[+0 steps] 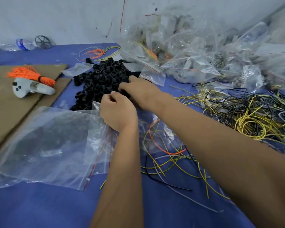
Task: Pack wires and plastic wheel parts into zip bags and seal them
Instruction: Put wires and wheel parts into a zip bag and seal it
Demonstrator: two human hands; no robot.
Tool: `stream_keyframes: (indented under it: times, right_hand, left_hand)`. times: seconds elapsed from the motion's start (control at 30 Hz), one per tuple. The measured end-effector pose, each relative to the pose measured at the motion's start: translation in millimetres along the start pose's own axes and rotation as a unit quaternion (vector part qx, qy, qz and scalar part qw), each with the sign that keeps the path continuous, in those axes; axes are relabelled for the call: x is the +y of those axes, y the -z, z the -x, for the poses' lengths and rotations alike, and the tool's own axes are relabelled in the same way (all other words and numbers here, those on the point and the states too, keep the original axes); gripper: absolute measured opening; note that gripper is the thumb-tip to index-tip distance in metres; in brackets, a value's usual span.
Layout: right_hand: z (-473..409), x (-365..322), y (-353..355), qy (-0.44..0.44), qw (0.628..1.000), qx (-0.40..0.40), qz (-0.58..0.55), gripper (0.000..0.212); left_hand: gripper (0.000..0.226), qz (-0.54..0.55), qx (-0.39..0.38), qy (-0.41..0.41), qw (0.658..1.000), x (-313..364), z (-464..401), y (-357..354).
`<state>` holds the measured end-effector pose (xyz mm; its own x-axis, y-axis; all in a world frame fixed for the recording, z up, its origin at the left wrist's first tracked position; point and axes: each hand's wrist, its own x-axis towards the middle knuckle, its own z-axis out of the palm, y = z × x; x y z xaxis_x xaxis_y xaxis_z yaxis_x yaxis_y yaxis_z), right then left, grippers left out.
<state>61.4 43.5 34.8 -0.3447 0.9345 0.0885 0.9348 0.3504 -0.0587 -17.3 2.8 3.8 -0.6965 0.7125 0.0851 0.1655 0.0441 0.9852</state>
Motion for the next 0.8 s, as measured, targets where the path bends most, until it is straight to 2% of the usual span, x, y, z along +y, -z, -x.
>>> stream_keyframes:
  times: [0.1,0.3,0.47,0.67,0.73,0.8]
  right_hand:
    - [3,0,-1,-0.036,0.999,0.016,-0.019,0.025]
    - [17,4,7,-0.076,0.993,0.078,0.052,0.01]
    - [24,14,5,-0.092,0.991,0.088,0.034,0.027]
    - [34,28,21,-0.122,0.991,0.042,-0.029,0.02]
    - [40,34,27,-0.119,0.99,0.065,-0.048,0.025]
    - [47,43,32,-0.127,0.982,0.127,-0.057,0.034]
  left_hand:
    - [0.032,0.005,-0.008,0.002,1.0,0,0,-1]
    - [0.034,0.012,-0.024,-0.027,0.999,1,5,-2]
    - [0.034,0.031,-0.059,-0.093,0.993,10,14,-4]
    - [0.034,0.041,-0.096,-0.146,0.984,13,27,-8]
    - [0.035,0.05,-0.108,-0.151,0.981,14,29,-9]
    - [0.036,0.054,-0.147,-0.158,0.975,14,34,-12]
